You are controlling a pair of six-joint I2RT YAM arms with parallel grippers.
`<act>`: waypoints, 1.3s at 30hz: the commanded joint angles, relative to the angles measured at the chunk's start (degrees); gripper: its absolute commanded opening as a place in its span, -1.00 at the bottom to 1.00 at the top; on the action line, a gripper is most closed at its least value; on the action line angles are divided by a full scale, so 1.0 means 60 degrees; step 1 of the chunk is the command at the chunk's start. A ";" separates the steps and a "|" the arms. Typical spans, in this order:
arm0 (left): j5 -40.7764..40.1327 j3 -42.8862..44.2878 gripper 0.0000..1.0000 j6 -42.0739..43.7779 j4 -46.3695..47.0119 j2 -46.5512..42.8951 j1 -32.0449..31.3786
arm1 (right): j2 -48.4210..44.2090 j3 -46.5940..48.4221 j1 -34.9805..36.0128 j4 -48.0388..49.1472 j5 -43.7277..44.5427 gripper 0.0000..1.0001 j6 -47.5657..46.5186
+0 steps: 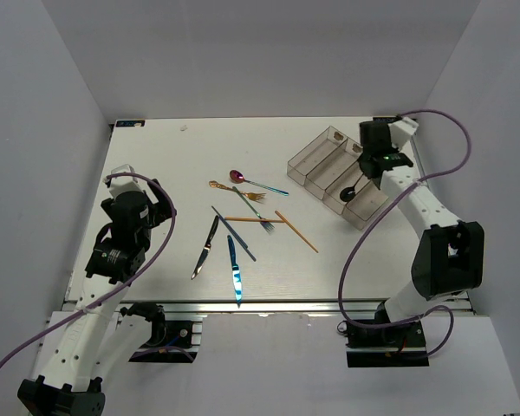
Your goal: Sort the eating utensils into containers
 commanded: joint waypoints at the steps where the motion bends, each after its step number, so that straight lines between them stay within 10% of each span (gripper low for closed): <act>1: 0.0184 -0.0045 0.96 0.0072 0.0153 -0.0031 0.0029 | -0.0168 -0.0109 -0.0686 0.0705 0.0123 -1.00 -0.0310; 26: 0.0375 -0.0089 0.96 0.0102 0.0197 -0.0045 0.0029 | 0.1780 -0.0446 -0.2328 0.1365 0.0006 -0.97 -0.0017; 31: 0.0360 -0.0089 0.96 0.0102 0.0197 -0.0002 0.0029 | 0.1563 -0.0547 -0.2328 0.1306 -0.0448 0.20 0.0100; 39: 0.0331 -0.0074 0.96 0.0102 0.0182 -0.0016 0.0029 | 0.0464 -0.0782 -0.2270 0.1846 -0.1704 0.35 -0.0382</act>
